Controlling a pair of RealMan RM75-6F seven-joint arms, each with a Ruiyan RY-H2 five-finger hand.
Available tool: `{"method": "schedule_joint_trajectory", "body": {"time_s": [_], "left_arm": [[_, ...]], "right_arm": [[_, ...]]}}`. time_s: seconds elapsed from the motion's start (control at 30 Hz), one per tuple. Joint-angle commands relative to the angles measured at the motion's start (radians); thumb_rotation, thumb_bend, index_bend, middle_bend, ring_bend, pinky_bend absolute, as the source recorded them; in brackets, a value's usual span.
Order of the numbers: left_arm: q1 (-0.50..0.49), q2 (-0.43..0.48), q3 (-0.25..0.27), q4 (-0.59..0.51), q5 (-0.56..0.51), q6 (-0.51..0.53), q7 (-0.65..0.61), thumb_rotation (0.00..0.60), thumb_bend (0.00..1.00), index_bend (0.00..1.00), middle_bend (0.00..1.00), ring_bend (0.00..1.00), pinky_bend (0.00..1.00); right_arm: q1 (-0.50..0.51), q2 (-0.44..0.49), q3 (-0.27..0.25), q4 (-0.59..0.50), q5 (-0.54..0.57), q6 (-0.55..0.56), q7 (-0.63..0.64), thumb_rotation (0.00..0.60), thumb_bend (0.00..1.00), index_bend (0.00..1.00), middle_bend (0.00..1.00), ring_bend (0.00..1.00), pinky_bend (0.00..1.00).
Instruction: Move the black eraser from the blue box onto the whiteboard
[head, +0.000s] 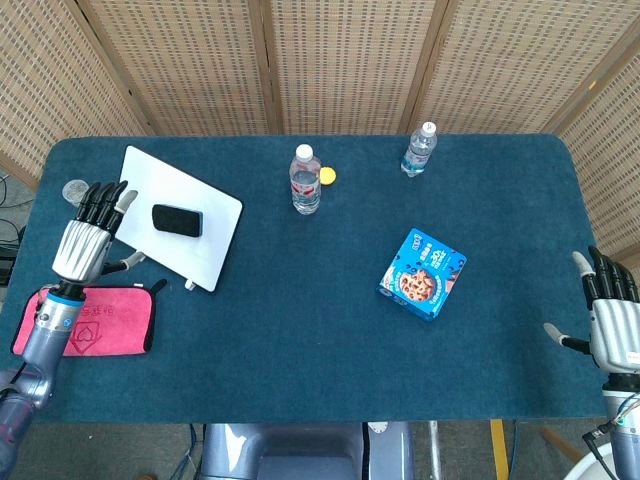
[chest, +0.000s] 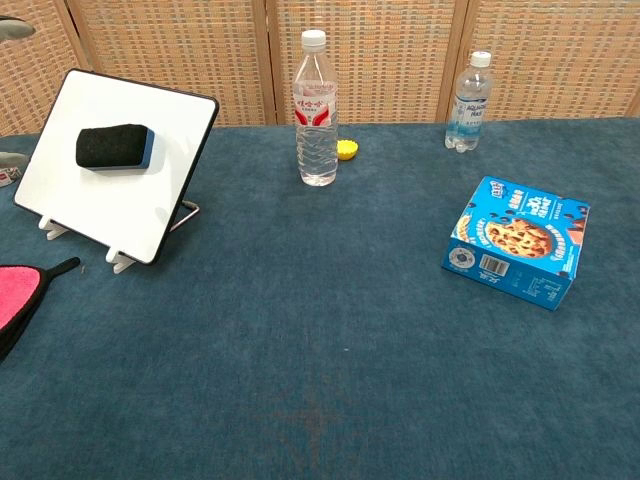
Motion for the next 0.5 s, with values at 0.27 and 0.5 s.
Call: {"method": "schedule_joint_trajectory", "body": {"time_s": [0.27, 0.5], "left_arm": [[0.233, 0.507, 0.044, -1.100, -0.141, -0.067, 0.524, 0.600, 0.00, 0.00, 0.00, 0.00, 0.00], [0.278, 0.557, 0.085, -1.260, -0.114, -0.052, 0.648, 0.600, 0.00, 0.00, 0.00, 0.00, 0.00]], "right_arm": [[-0.015, -0.001, -0.017, -0.016, -0.030, 0.025, -0.024, 0.600, 0.00, 0.00, 0.00, 0.00, 0.06], [-0.032, 0.012, -0.018, -0.027, -0.034, 0.047, -0.007, 0.600, 0.00, 0.00, 0.00, 0.00, 0.06]]}}
